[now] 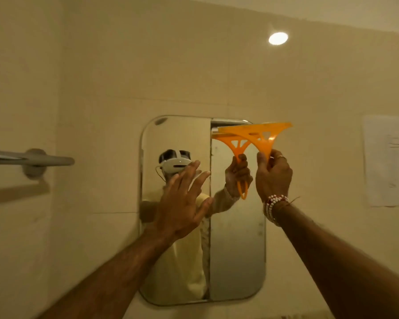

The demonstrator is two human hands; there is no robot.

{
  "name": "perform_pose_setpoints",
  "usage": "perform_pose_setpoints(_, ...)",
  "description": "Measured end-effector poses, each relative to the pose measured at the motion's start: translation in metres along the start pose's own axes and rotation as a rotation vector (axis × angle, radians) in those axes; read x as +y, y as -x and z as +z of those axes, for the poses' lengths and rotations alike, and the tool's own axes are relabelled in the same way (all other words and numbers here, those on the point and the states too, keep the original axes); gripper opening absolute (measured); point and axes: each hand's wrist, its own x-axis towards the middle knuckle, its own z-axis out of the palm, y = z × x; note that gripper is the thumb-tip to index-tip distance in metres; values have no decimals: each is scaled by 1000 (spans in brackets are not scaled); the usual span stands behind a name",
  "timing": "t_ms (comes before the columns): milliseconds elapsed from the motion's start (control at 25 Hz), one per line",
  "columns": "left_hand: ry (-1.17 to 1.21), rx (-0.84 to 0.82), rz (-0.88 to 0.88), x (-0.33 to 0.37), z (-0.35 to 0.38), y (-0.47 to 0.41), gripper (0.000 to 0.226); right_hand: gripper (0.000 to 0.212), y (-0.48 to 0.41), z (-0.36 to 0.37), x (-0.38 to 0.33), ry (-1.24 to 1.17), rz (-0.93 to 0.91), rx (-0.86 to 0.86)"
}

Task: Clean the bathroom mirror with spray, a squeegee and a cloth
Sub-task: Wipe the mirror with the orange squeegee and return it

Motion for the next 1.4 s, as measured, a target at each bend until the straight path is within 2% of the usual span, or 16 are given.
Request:
perform_pose_setpoints(320, -192, 98, -138, -72, -51, 48, 58, 51, 23, 89, -83, 127, -406, -398)
perform_pose_setpoints(600, -250, 172, -241, -85, -71, 52, 59, 49, 22, 114, -119, 302, -632, -531)
perform_pose_setpoints(920, -238, 201, -211, -70, -61, 45, 56, 45, 7, 98, -109, 384, -618, -583)
perform_pose_setpoints(1400, -78, 229, -321, -47, -30, 20, 61, 61, -55, -2, -36, 506, -482, -394)
